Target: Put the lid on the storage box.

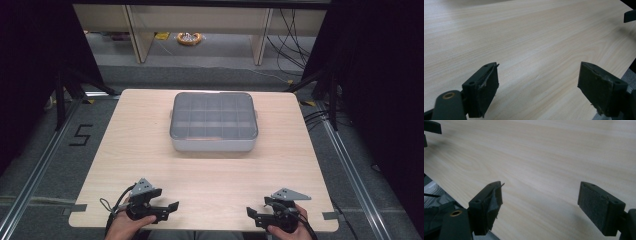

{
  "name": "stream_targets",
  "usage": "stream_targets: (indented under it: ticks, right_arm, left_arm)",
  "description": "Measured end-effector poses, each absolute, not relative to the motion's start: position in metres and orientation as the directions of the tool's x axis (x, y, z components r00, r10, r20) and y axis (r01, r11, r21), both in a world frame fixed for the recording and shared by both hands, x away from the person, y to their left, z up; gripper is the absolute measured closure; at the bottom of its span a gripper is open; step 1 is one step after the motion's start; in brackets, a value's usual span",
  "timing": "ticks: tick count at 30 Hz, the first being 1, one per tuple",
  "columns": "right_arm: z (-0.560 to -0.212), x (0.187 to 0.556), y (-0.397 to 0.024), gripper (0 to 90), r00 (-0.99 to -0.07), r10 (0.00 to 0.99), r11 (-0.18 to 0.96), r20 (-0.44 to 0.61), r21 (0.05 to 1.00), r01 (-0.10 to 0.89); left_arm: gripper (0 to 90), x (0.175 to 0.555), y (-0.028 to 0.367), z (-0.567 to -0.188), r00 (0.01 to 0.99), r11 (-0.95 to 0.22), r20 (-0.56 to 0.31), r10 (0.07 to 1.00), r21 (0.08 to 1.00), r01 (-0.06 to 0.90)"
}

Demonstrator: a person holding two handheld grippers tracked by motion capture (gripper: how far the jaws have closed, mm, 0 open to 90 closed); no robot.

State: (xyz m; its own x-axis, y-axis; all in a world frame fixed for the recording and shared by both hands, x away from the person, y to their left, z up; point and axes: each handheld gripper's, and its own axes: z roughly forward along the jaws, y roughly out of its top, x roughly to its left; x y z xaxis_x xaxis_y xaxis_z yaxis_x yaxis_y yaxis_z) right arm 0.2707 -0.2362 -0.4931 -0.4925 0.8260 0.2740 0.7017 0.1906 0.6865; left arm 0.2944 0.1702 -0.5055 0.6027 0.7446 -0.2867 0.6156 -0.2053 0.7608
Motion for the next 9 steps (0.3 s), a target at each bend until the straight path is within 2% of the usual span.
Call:
stream_targets:
  ticks: [4,5,7,9]
  right_arm:
    - [-0.4951,0.2684,-0.2385,20.9,-0.5,0.824,0.207,0.266,0.681,0.703]
    - [-0.4939,0.2661,-0.2366,20.8,-0.467,0.834,0.177,0.293,0.66,0.73]
    - [-0.4961,0.2691,-0.2399,20.9,-0.492,0.83,0.195,0.264,0.688,0.699]
    - [-0.496,0.2692,-0.2399,21.1,-0.483,0.833,0.187,0.271,0.683,0.706]
  left_arm:
    - [16.2,0.2942,0.1698,-0.5064,0.602,-0.205,-0.291,0.744,0.758,0.62]
    - [16.2,0.2943,0.1699,-0.5063,0.601,-0.204,-0.29,0.745,0.758,0.619]
    - [16.2,0.2951,0.1724,-0.5057,0.615,-0.233,-0.272,0.741,0.754,0.615]
    - [16.2,0.2951,0.1708,-0.5065,0.598,-0.202,-0.294,0.745,0.756,0.623]
